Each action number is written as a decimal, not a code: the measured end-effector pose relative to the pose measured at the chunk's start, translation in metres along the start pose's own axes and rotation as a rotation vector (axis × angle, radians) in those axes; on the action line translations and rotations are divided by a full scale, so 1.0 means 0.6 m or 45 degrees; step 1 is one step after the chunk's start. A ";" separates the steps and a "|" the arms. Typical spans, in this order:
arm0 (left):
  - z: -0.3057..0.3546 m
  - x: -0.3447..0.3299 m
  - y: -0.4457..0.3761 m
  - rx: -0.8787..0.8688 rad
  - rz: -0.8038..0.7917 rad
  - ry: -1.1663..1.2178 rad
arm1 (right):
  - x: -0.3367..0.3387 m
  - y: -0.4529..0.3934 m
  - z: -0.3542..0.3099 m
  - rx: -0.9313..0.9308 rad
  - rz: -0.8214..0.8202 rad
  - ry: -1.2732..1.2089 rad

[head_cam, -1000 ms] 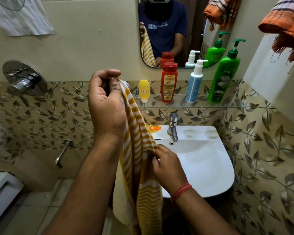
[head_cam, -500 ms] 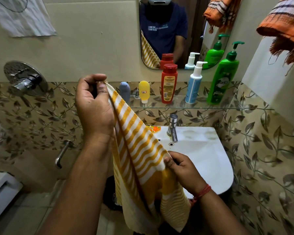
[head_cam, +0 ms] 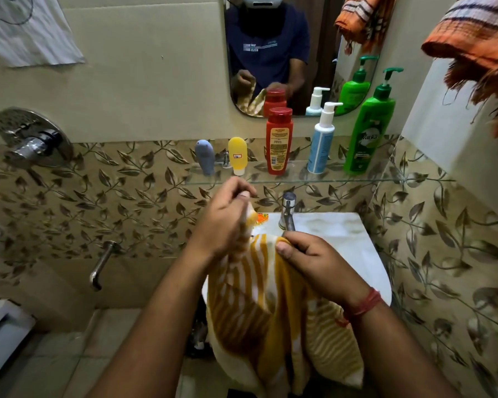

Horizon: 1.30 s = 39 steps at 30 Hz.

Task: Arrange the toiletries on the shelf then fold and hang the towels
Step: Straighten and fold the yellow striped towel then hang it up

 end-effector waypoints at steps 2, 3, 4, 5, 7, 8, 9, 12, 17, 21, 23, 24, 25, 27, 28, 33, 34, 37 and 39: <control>0.000 -0.048 0.004 -0.035 -0.233 -0.061 | -0.003 -0.011 -0.036 0.063 -0.012 0.178; 0.001 -0.061 0.006 -0.064 -0.300 -0.059 | -0.001 -0.014 -0.048 0.082 -0.015 0.227; 0.001 -0.068 0.007 -0.088 -0.345 -0.025 | 0.002 -0.015 -0.055 0.098 -0.016 0.253; -0.001 -0.071 0.008 -0.101 -0.380 0.012 | 0.006 -0.016 -0.061 0.107 -0.017 0.273; -0.012 -0.075 0.007 -0.089 -0.472 0.020 | 0.020 -0.015 -0.059 0.101 0.002 0.338; -0.019 -0.080 0.008 -0.068 -0.528 0.004 | 0.025 -0.015 -0.057 0.103 0.011 0.369; -0.026 -0.086 0.009 -0.040 -0.576 0.001 | 0.030 -0.015 -0.054 0.104 0.017 0.398; -0.030 -0.098 0.009 -0.029 -0.619 0.137 | 0.037 -0.017 -0.048 0.097 0.019 0.463; -0.015 -0.083 0.007 -0.117 -0.537 0.178 | 0.054 -0.016 -0.044 0.113 0.067 0.436; -0.009 -0.068 -0.001 -0.154 -0.446 0.024 | 0.051 -0.014 -0.045 0.128 -0.001 0.319; 0.000 -0.060 -0.004 -0.180 -0.371 0.002 | 0.048 -0.011 -0.037 0.095 -0.054 0.166; 0.005 -0.052 -0.005 -0.182 -0.308 -0.001 | 0.048 -0.007 -0.030 0.065 -0.090 0.075; 0.010 -0.041 -0.006 -0.170 -0.228 0.001 | 0.047 -0.002 -0.019 0.022 -0.133 -0.020; 0.014 -0.009 -0.008 -0.129 -0.023 0.039 | 0.048 0.010 0.020 -0.084 -0.206 -0.149; 0.013 0.009 -0.009 -0.115 0.093 0.056 | 0.048 0.016 0.038 -0.118 -0.217 -0.181; 0.000 0.073 -0.005 -0.119 0.580 0.140 | 0.019 0.031 0.104 -0.264 -0.328 -0.204; -0.001 0.079 -0.003 -0.114 0.633 0.157 | 0.014 0.031 0.114 -0.278 -0.343 -0.146; -0.009 0.091 0.000 -0.095 0.714 0.170 | 0.018 0.025 0.126 -0.252 -0.278 0.064; -0.012 0.097 0.001 -0.092 0.729 0.155 | 0.023 0.021 0.114 -0.104 -0.202 0.315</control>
Point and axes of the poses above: each hand's wrist, its own y-axis away from the middle knuckle, its own x-axis out of the back of the hand, z = x × y, the point moved 7 cm from there along -y, towards the middle knuckle, and after that the axes turned 7 degrees about -z, right-handed, at the moved point
